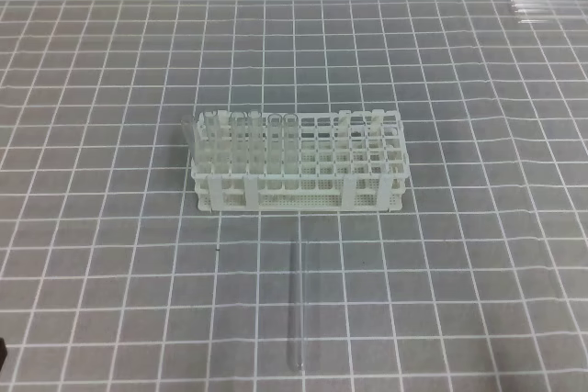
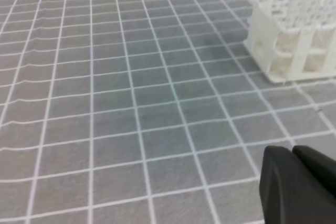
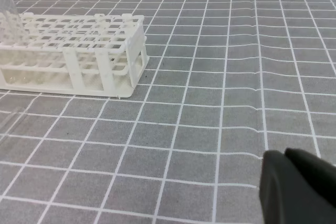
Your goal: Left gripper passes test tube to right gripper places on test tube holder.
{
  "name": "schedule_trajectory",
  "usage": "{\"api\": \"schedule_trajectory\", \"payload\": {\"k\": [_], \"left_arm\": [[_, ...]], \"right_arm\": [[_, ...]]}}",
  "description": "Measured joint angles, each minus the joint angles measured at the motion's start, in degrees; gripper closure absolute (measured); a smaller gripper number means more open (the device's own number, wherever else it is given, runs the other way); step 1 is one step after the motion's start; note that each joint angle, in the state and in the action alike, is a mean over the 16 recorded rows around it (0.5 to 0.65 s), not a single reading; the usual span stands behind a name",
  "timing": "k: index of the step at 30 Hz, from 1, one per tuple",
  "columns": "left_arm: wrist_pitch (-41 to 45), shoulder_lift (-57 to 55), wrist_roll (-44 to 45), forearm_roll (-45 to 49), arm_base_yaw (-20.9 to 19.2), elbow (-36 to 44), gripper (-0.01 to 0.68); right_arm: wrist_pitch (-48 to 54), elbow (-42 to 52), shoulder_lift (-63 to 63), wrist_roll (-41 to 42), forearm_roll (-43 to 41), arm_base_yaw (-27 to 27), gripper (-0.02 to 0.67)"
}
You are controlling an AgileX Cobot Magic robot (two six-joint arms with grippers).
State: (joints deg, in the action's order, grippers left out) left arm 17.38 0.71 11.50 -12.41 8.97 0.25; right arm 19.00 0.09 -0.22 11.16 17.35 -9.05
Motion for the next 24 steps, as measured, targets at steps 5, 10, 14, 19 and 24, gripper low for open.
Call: {"api": "schedule_trajectory", "payload": {"k": [5, 10, 14, 19, 24], "left_arm": [[-0.1, 0.1, 0.0, 0.1, 0.0, 0.0, 0.675], [-0.1, 0.3, 0.0, 0.2, 0.0, 0.1, 0.675], [-0.2, 0.4, 0.0, 0.3, 0.0, 0.2, 0.675], [-0.4, -0.1, 0.0, 0.2, 0.0, 0.0, 0.675], [-1.7, -0.1, 0.0, -0.9, 0.0, 0.0, 0.675]], "right_arm": [[0.0, 0.0, 0.0, 0.0, 0.0, 0.0, 0.662], [0.0, 0.0, 0.0, 0.0, 0.0, 0.0, 0.662], [0.0, 0.0, 0.0, 0.0, 0.0, 0.0, 0.662], [0.0, 0.0, 0.0, 0.0, 0.0, 0.0, 0.662], [0.0, 0.0, 0.0, 0.0, 0.0, 0.0, 0.662]]}}
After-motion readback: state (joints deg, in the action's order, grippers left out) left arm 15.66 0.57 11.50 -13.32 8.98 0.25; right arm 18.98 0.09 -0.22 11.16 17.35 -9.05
